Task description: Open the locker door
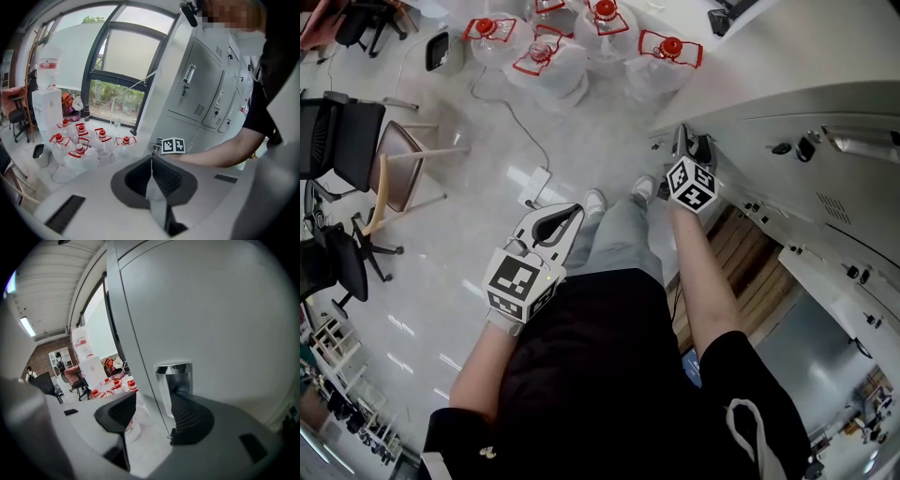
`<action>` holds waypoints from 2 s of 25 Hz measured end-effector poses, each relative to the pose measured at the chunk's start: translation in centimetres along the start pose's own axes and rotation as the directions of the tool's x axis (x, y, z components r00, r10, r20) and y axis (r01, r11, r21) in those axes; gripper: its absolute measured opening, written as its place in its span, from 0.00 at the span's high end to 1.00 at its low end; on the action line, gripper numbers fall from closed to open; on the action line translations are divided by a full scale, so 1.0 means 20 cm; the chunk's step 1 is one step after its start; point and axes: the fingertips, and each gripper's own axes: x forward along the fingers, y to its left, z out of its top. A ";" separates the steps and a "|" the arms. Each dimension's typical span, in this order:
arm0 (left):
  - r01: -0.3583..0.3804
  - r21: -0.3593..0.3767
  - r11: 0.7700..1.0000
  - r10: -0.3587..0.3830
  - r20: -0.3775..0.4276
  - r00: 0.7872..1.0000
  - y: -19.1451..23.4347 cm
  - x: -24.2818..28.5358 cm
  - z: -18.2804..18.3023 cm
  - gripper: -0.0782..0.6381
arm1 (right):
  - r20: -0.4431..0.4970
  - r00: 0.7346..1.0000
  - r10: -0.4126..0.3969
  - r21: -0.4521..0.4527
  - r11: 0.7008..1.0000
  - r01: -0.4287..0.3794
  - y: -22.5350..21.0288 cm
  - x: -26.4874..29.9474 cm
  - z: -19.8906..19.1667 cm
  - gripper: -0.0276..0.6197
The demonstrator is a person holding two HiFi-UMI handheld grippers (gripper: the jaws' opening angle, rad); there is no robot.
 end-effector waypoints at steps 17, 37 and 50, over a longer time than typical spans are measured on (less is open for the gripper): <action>0.130 0.051 0.990 -0.131 0.023 0.991 -0.18 -0.05 -0.05 0.86 | -0.106 0.994 0.016 -0.008 1.000 -0.017 0.04 -0.44 -0.29 0.72; 0.267 0.154 0.951 -0.263 -0.049 0.964 -0.77 -0.13 -0.29 0.86 | -0.141 0.981 0.130 -0.082 0.986 -0.143 -0.21 -1.09 -0.60 0.74; 0.339 0.229 0.913 -0.330 -0.079 0.941 -1.12 -0.12 -0.36 0.86 | -0.112 0.993 -0.025 0.050 0.998 0.031 -0.58 -1.46 -0.72 0.85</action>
